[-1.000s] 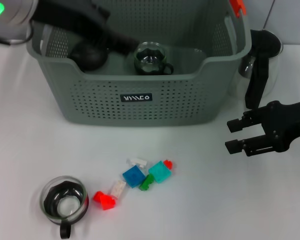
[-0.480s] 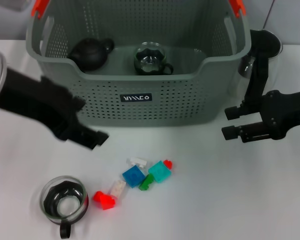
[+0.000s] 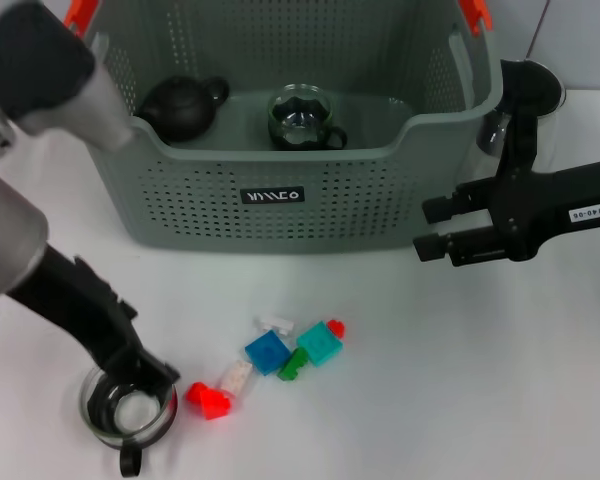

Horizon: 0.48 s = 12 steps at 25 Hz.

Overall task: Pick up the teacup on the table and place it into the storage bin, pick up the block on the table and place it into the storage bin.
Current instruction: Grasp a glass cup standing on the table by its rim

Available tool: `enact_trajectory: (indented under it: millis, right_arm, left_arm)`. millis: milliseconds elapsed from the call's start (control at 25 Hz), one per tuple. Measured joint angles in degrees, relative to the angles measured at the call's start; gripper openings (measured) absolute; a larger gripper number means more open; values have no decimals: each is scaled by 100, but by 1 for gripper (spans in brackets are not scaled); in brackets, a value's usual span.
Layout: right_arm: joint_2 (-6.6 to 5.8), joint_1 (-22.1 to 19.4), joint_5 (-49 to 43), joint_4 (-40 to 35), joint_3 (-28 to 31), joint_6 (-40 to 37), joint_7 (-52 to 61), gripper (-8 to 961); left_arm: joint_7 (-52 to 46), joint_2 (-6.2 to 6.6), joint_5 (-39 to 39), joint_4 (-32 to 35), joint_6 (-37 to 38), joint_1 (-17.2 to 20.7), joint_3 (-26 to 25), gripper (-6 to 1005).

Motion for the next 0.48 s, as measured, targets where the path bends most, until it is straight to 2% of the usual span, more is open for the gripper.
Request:
enact_trajectory:
  millis: [240,480]
  right_arm:
    - [10,39,0,6,-1,96,1,644]
    - [7,40,-1,8,-2,124,1,644]
  left_arm:
    - [-60,-8,61,-883,-189,-89,271,873]
    - [-143,-5,68,-1258,-324,-137,464,873]
